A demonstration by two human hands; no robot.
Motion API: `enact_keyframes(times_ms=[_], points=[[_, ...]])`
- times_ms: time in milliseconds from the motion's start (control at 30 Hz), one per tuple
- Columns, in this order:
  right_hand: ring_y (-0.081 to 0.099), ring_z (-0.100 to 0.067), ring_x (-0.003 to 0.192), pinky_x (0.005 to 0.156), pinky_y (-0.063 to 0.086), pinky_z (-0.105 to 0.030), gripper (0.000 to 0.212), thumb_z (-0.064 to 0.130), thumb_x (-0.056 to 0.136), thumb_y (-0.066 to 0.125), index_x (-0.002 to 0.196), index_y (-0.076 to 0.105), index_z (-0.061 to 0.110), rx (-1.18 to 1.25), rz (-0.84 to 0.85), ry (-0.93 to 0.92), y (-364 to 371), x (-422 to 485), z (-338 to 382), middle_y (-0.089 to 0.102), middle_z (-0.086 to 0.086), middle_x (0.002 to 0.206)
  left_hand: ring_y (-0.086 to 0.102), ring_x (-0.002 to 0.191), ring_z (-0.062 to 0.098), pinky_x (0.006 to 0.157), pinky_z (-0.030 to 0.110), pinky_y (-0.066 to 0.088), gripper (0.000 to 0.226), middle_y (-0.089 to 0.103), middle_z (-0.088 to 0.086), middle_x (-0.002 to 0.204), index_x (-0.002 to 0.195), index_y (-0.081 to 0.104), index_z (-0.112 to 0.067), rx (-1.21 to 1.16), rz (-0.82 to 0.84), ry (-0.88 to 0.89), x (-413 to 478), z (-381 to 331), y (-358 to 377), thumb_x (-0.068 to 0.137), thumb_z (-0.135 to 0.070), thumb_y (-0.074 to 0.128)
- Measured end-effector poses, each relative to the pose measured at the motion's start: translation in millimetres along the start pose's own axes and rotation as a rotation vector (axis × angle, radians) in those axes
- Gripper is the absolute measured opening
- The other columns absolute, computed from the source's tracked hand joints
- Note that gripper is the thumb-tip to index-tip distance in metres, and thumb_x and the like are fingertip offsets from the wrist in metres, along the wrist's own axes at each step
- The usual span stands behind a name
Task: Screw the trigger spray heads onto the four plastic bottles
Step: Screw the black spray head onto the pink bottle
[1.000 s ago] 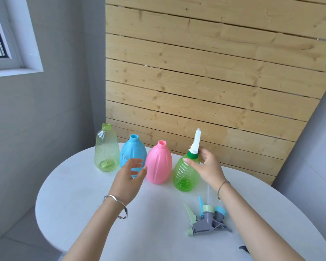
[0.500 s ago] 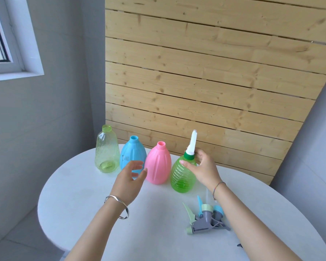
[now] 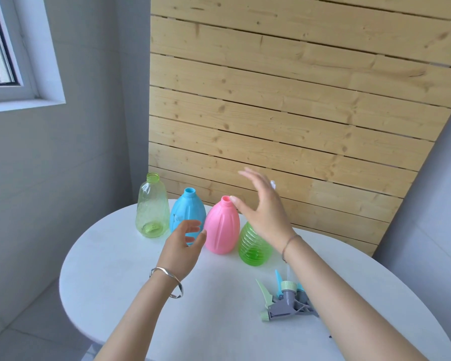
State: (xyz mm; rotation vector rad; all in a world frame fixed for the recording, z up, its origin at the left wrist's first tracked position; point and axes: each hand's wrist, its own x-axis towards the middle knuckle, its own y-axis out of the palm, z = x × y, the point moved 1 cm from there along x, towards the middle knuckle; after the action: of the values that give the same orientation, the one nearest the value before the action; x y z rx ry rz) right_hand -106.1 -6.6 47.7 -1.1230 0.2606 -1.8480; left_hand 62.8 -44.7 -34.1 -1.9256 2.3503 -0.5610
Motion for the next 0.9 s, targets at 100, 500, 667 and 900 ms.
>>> enact_keyframes(times_ms=[100, 500, 667, 900], points=[[0.028, -0.014, 0.141, 0.109, 0.017, -0.017, 0.052, 0.031, 0.090, 0.057, 0.138, 0.042, 0.019, -0.085, 0.254, 0.177, 25, 14, -3, 0.030, 0.000, 0.154, 0.057, 0.093, 0.018, 0.077, 0.024, 0.041, 0.027, 0.060, -0.002, 0.108, 0.115, 0.056, -0.013, -0.004, 0.001, 0.006, 0, -2, 0, 0.090, -0.023, 0.057], [0.067, -0.009, 0.087, 0.084, 0.054, -0.029, 0.015, 0.017, 0.077, 0.072, 0.092, 0.071, 0.018, 0.038, 0.130, 0.225, 18, -10, 7, 0.072, 0.006, 0.089, 0.040, 0.117, 0.009, 0.100, 0.028, 0.037, 0.094, 0.037, -0.013, 0.128, 0.138, 0.032, -0.022, 0.078, 0.127, 0.065, -8, -6, -1, 0.061, -0.047, 0.081], [0.065, -0.006, 0.075, 0.076, 0.053, -0.017, 0.010, 0.018, 0.074, 0.077, 0.082, 0.071, 0.020, 0.281, 0.067, 0.234, -18, -29, 14, 0.072, 0.003, 0.083, 0.055, 0.099, -0.002, 0.068, 0.013, 0.049, 0.099, 0.051, -0.019, 0.112, 0.126, 0.033, -0.038, 0.082, 0.278, 0.111, -24, -15, 4, 0.042, -0.060, 0.081], [0.065, 0.001, 0.077, 0.077, 0.052, -0.015, 0.018, 0.022, 0.079, 0.073, 0.095, 0.070, 0.017, 0.365, 0.083, 0.333, -59, -71, -15, 0.070, 0.009, 0.090, 0.056, 0.092, -0.005, 0.061, 0.010, 0.046, 0.086, 0.056, -0.019, 0.103, 0.112, 0.041, -0.040, 0.075, 0.361, 0.107, -40, -19, 15, 0.038, -0.059, 0.079]])
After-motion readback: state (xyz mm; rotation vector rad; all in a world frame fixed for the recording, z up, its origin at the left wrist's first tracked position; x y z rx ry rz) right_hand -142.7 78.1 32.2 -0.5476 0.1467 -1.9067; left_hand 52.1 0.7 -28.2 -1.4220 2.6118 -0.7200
